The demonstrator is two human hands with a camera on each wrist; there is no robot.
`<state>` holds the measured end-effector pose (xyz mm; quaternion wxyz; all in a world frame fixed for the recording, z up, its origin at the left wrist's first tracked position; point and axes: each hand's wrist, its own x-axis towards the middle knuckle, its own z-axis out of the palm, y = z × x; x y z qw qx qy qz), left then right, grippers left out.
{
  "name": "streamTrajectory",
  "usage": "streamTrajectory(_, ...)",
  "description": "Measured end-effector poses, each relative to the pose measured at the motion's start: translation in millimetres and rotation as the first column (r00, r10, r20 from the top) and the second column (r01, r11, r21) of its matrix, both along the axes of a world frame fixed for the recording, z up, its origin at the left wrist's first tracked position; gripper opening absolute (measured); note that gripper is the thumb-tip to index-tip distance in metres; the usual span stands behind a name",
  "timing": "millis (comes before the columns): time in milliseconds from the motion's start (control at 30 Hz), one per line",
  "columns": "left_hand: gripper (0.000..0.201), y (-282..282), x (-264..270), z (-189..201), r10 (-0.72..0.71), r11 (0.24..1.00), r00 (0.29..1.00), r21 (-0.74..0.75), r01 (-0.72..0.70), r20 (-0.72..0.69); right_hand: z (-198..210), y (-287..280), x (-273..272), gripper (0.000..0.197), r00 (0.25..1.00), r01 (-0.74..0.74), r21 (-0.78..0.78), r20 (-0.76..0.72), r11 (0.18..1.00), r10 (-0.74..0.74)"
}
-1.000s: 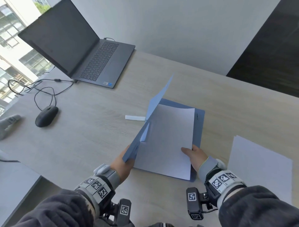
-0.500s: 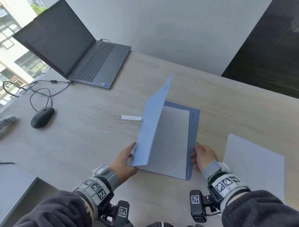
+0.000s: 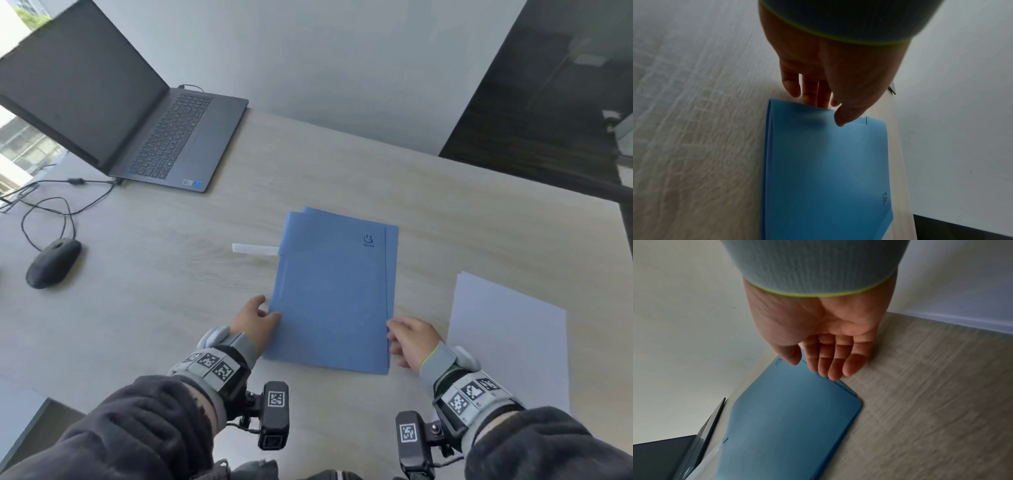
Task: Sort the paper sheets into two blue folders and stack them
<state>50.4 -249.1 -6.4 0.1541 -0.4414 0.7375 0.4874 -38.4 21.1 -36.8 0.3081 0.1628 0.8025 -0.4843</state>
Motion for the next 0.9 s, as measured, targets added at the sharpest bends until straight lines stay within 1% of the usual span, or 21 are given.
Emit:
streamTrajectory(100, 0.037, -3.8, -1.9, -5.6, 0.011, 0.997, 1.000, 0.073, -0.011, -0.001, 5.8, -1.8, 4.4, 0.013, 1.000, -0.009, -0.035, 0.008, 0.999, 0.009)
streamTrajectory(133, 0.031, -7.4, -1.3, -14.5, 0.024, 0.994, 1.000, 0.107, -0.024, -0.001, 6.4, -1.8, 5.1, 0.014, 1.000, -0.007, -0.035, -0.010, 0.999, 0.007)
streamTrajectory(200, 0.027, -16.2, 0.5, -36.5, 0.061, 0.985, 0.998, 0.164, -0.059, -0.003, 7.6, -0.7, 4.8, 0.014, 0.997, -0.015, 0.011, -0.072, 1.000, 0.015)
streamTrajectory(267, 0.030, -24.1, 3.3, -60.2, 0.082, 0.974, 0.997, 0.213, -0.081, 0.003, 6.6, 1.3, 3.3, 0.016, 0.995, 0.015, 0.025, -0.100, 1.000, -0.012)
streamTrajectory(300, 0.030, -23.4, 4.6, -59.2, 0.090, 0.968, 0.996, 0.235, -0.088, 0.002, 7.1, 1.2, 2.7, 0.019, 0.995, 0.029, 0.003, -0.098, 1.000, -0.029)
streamTrajectory(400, 0.018, -9.9, 6.7, -24.1, 0.164, 0.939, 0.986, 0.313, -0.146, -0.034, 8.4, -2.1, 1.0, 0.039, 0.997, 0.056, -0.108, -0.049, 0.993, -0.061)
streamTrajectory(433, 0.019, -7.2, 8.1, -18.9, 0.196, 0.920, 0.980, 0.352, -0.172, -0.033, 8.7, -4.4, 0.9, 0.037, 0.997, 0.076, -0.166, -0.013, 0.983, -0.080)
streamTrajectory(500, 0.022, -7.7, 11.9, -18.0, 0.198, 0.900, 0.980, 0.399, -0.176, -0.014, 16.0, -11.5, 4.4, 0.019, 0.991, 0.120, -0.304, 0.087, 0.945, -0.098)
streamTrajectory(533, 0.021, -8.0, 13.1, -17.2, 0.174, 0.901, 0.985, 0.403, -0.158, -0.003, 18.3, -12.8, 5.9, 0.018, 0.987, 0.133, -0.352, 0.128, 0.927, -0.093)
streamTrajectory(567, 0.020, -9.1, 13.4, -17.2, 0.134, 0.913, 0.991, 0.388, -0.127, 0.007, 19.6, -14.0, 7.3, 0.023, 0.985, 0.139, -0.375, 0.146, 0.917, -0.089)
streamTrajectory(667, 0.012, -14.1, 10.4, -12.5, -0.044, 0.955, 0.999, 0.295, 0.035, 0.024, 17.4, -18.2, 7.6, 0.033, 0.989, 0.134, -0.375, 0.105, 0.917, -0.102)
streamTrajectory(700, 0.010, -17.2, 8.0, -10.1, -0.108, 0.972, 0.994, 0.213, 0.099, 0.028, 16.1, -18.8, 6.3, 0.034, 0.991, 0.129, -0.370, 0.085, 0.920, -0.105)
streamTrajectory(767, 0.009, -27.4, 1.5, -4.1, -0.190, 0.982, 0.982, -0.025, 0.190, -0.005, 16.6, -19.9, 3.2, 0.035, 0.993, 0.117, -0.374, 0.044, 0.920, -0.108)
streamTrajectory(833, 0.012, -35.9, -6.9, 2.6, -0.243, 0.939, 0.967, -0.268, 0.216, -0.074, 16.3, -14.7, 0.8, 0.036, 0.996, 0.086, -0.369, 0.009, 0.926, -0.089)
streamTrajectory(867, 0.018, -41.1, -12.1, 5.9, -0.293, 0.893, 0.951, -0.382, 0.237, -0.095, 16.8, -13.3, 0.4, 0.036, 0.997, 0.069, -0.371, -0.004, 0.926, -0.075)
streamTrajectory(900, 0.028, -44.1, -16.4, 9.3, -0.354, 0.834, 0.932, -0.476, 0.279, -0.074, 17.1, -11.3, 0.7, 0.036, 0.998, 0.053, -0.379, -0.012, 0.924, -0.062)
